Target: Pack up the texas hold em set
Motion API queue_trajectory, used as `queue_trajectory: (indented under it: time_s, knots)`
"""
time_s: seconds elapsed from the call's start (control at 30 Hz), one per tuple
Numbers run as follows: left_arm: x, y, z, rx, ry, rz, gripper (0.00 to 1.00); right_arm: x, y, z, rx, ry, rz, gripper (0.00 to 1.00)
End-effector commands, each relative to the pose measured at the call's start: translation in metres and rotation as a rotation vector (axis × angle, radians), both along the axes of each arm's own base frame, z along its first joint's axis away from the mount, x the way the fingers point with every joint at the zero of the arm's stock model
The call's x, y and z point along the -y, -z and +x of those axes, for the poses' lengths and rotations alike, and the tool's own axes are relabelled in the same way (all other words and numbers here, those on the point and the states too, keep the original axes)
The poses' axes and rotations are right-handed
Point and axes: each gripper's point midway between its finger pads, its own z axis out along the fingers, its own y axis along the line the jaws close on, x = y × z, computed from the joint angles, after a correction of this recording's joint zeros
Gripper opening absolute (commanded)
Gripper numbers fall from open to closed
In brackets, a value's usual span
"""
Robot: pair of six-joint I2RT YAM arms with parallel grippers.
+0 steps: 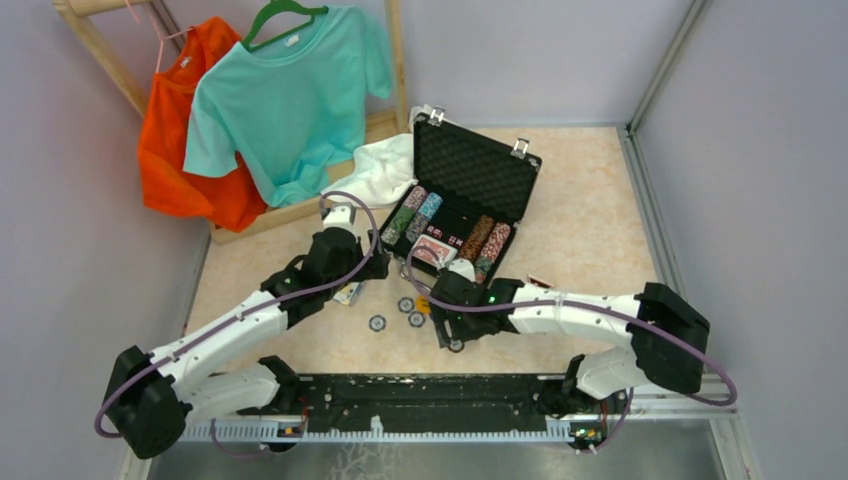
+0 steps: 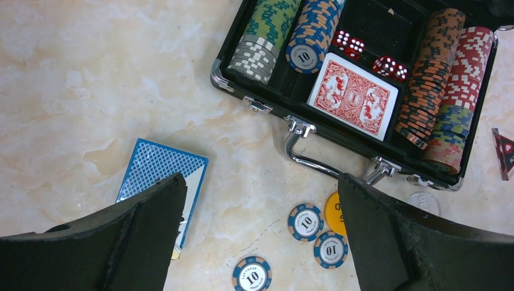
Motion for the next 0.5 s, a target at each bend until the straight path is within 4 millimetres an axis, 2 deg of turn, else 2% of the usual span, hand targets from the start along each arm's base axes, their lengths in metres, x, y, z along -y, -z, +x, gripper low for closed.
queue_trajectory:
  time_s: [0.0,0.33,0.47]
  knots:
    - [0.003,-0.006,0.001,0.015,0.006,-0.039,0.99,-0.015,0.004,0.008,0.015,0.011,0.021,0.75]
    - [-0.002,-0.004,-0.002,0.013,-0.002,-0.03,0.99,-0.018,0.017,-0.001,0.001,-0.002,-0.014,0.65]
    - [0.002,-0.003,-0.004,-0.001,0.012,-0.04,0.99,-0.02,0.022,-0.008,-0.012,-0.004,-0.016,0.65]
